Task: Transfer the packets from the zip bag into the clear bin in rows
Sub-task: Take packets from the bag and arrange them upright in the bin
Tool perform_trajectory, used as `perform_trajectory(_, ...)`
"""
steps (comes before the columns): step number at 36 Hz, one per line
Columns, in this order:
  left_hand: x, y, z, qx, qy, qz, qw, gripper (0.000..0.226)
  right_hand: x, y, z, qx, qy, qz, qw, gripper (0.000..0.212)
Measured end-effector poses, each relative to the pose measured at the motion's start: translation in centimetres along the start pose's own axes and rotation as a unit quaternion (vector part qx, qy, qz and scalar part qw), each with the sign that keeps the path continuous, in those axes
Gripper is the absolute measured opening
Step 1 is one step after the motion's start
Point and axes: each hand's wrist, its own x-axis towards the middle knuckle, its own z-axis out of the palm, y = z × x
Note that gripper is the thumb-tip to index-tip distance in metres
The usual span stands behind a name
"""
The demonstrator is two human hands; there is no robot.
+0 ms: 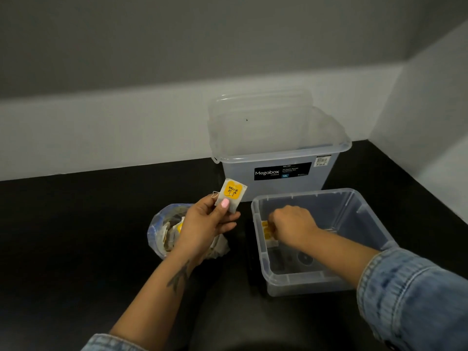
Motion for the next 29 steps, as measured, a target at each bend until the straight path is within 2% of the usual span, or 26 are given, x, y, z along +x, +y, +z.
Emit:
perform_trajectory(7, 0.2, -0.1, 0.4, 0.026, 0.007, 0.009, 1.000, 0.014, -0.2, 0.9, -1.3, 0.023, 0.003, -0.002, 1.000, 0.019)
perform_trajectory(10, 0.4, -0.2, 0.7, 0.052, 0.019, 0.019, 0.998, 0.013, -0.2, 1.5, -2.7, 0.107, 0.009, 0.014, 0.994, 0.025)
perform_trajectory(12, 0.6, -0.2, 1.1, 0.067, 0.026, 0.026, 0.997, 0.013, -0.5, 1.6, -4.3, 0.269, -0.002, 0.017, 0.963, 0.032)
perform_trajectory(14, 0.7, -0.3, 1.5, 0.084, 0.024, 0.033, 0.996, 0.013, -1.0, 1.2, -6.3, 0.421, 0.005, 0.008, 0.907, 0.031)
perform_trajectory(16, 0.8, -0.3, 2.0, 0.098, 0.016, 0.043, 0.994, 0.010, -1.3, 0.8, -7.8, 0.472, 0.036, 0.004, 0.881, 0.024)
perform_trajectory(19, 0.9, -0.3, 2.8, 0.114, 0.004, 0.056, 0.992, 0.010, -1.6, 0.4, -8.8, 0.478, 0.074, 0.004, 0.875, 0.019)
perform_trajectory(22, 1.1, -0.4, 3.2, 0.150, -0.006, 0.064, 0.987, 0.021, -1.8, 0.4, -8.9, 0.462, 0.105, 0.003, 0.880, 0.012)
perform_trajectory(26, 1.3, -0.4, 3.0, 0.167, -0.020, 0.077, 0.983, 0.020, -2.1, 1.4, -8.8, 0.392, 0.112, 0.006, 0.913, 0.002)
perform_trajectory(29, 1.5, -0.6, 2.5, 0.173, -0.029, 0.085, 0.981, 0.025, -2.6, 2.4, -8.3, 0.310, 0.097, 0.014, 0.946, 0.004)
